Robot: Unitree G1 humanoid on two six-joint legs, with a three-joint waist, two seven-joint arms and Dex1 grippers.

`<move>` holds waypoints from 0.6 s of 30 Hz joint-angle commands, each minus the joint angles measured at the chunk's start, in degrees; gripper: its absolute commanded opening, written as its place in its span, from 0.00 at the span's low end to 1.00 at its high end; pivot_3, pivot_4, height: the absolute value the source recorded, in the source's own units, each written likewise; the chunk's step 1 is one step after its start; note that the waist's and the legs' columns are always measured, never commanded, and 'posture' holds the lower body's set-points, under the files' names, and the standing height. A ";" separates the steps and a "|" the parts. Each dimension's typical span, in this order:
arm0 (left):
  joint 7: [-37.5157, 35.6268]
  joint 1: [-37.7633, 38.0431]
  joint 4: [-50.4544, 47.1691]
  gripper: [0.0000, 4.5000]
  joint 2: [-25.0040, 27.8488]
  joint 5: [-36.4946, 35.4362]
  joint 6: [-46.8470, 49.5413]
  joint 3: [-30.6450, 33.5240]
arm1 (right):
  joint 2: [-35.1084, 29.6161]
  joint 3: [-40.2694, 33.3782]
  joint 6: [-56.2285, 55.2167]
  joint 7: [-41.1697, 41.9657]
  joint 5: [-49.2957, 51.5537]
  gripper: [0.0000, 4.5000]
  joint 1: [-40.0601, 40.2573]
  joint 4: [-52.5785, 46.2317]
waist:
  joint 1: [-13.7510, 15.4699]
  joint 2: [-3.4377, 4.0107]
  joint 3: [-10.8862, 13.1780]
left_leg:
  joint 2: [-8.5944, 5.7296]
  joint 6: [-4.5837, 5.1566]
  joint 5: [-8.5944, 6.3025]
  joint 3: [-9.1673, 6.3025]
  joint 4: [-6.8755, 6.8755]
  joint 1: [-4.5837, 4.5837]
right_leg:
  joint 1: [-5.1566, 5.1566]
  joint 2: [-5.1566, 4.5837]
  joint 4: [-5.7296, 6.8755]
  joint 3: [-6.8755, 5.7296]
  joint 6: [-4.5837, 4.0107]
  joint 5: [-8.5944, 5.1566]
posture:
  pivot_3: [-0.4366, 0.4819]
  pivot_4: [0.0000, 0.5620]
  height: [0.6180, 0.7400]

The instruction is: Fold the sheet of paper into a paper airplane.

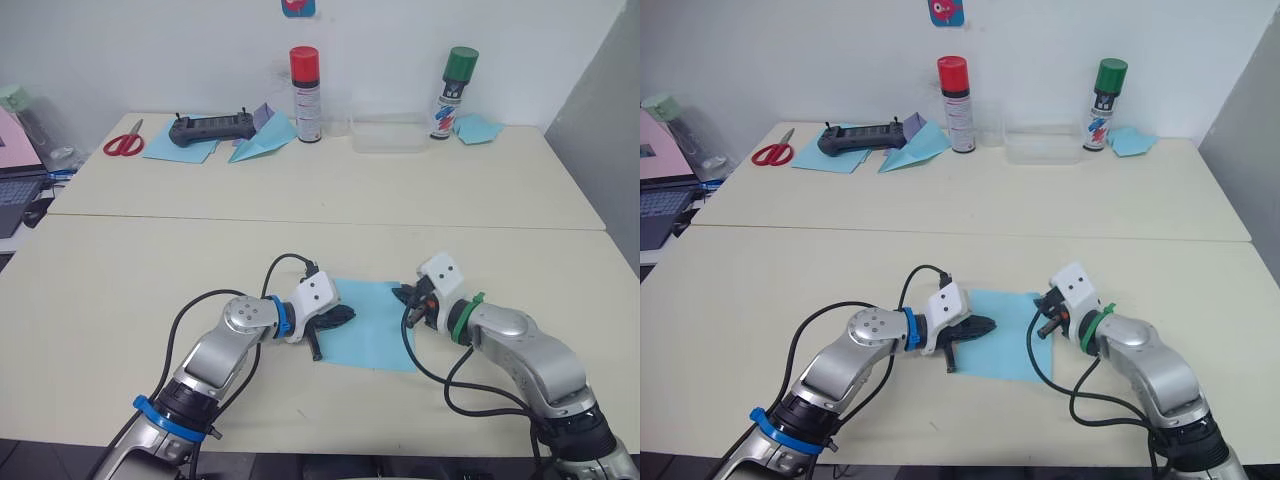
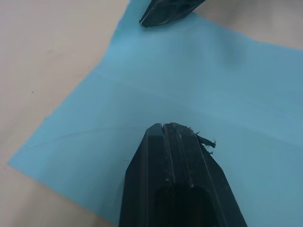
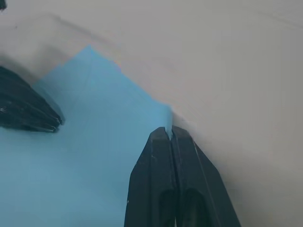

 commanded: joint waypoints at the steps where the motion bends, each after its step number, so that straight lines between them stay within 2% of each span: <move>1: -0.94 1.36 0.87 0.00 0.37 -0.05 1.95 -1.04 | -1.07 3.28 -7.78 2.56 -3.74 0.00 1.16 -2.37 | 0.01 0.00 0.00 | 0.00 0.00 0.00 0.00 0.00 0.00 | 0.00 0.00 0.00 0.00 0.00 0.00 | 0.48 0.27 1.00; 7: -0.91 1.66 2.16 0.00 0.79 -0.53 2.63 0.52 | -3.31 8.57 -17.12 5.72 -10.69 0.00 1.29 -1.32 | -0.04 0.00 0.00 | 0.01 0.00 0.00 0.01 0.01 0.04 | 0.02 0.01 0.01 0.01 -0.01 0.00 | 0.48 0.27 1.00; 18: -2.47 0.00 7.10 0.00 2.38 -1.51 1.01 3.21 | -2.19 10.77 -20.87 7.39 -16.39 0.00 0.89 3.02 | -0.26 -0.01 -0.01 | 0.05 0.00 0.00 0.01 0.01 0.09 | 0.03 0.04 0.06 0.01 -0.01 0.00 | 0.48 0.27 1.00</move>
